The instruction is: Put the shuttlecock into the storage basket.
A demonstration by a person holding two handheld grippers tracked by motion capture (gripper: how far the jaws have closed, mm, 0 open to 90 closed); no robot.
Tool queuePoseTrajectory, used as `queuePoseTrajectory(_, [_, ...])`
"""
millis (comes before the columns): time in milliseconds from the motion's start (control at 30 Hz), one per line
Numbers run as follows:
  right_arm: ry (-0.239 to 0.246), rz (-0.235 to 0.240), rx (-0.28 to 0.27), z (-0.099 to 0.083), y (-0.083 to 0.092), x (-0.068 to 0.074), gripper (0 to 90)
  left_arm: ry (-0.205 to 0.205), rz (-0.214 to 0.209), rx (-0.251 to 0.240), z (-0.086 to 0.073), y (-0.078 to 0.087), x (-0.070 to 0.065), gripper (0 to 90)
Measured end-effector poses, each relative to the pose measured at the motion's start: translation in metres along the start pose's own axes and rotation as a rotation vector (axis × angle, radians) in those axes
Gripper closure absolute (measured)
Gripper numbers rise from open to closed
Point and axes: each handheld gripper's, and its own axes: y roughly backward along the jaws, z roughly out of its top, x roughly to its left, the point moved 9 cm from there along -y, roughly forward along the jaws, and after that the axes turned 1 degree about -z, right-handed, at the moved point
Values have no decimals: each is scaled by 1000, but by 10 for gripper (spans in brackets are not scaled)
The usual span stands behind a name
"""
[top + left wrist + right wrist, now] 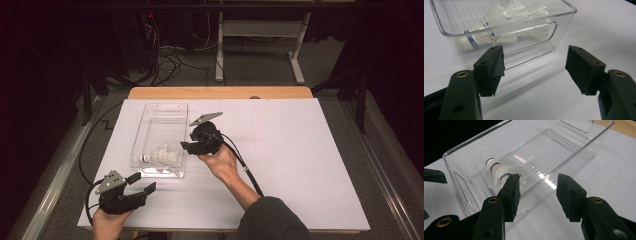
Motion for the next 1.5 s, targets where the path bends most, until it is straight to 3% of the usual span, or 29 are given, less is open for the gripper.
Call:
queuePoseTrajectory(433, [-28, -54, -38, -13, 16, -24, 480, -2, 2, 1, 0, 0, 0, 320])
queuePoseTrajectory(1500, [-89, -114, -64, -48, 43, -63, 437, 1, 6, 1, 0, 0, 1, 321])
